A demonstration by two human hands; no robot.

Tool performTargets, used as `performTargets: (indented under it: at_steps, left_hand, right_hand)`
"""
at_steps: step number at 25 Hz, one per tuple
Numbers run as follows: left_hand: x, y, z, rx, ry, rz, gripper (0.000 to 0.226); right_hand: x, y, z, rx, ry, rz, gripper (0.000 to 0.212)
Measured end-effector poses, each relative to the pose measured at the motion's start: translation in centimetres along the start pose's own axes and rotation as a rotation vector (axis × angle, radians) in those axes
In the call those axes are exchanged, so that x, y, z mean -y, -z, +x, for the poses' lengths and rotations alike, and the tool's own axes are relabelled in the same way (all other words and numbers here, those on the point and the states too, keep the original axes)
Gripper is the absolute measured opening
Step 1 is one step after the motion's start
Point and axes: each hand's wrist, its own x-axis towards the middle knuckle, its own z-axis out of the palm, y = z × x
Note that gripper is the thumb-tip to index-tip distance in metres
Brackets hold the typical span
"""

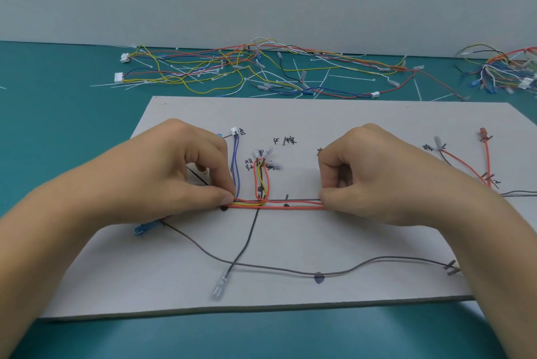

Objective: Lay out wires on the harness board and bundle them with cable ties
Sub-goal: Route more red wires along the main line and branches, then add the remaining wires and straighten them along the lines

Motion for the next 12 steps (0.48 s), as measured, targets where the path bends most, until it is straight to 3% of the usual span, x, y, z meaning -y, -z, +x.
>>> performTargets:
  at_steps: [2, 4, 6, 10, 12]
  left_hand:
    - [0.2, 0.2, 0.1, -0.004, 0.049, 0.016, 0.018]
    - [0.0, 1.0, 0.2, 0.083, 0.111, 0.017, 0.003]
    - [0.5, 2.2, 0.6, 0.096, 0.164, 0.056, 0.021]
    - [7.8, 6.9, 4.3, -0.390, 0.462, 0.261, 0.022]
    - [13.1, 8.9, 6.2, -0.428, 0.723, 0.428, 0.046]
  right_hand:
    - [0.1, -0.1, 0.2, -0.011, -0.007, 0.013, 0.014]
    - [0.2, -0.3, 0.3, -0.013, -0.028, 0.027, 0.012]
    - [0.2, -0.4, 0.3, -0.014, -0.043, 0.031, 0.010]
    - [0.2, -0.5, 0.4, -0.012, -0.059, 0.045, 0.010]
    - [0.2, -0.5, 0.5, -0.013, -0.070, 0.058, 0.010]
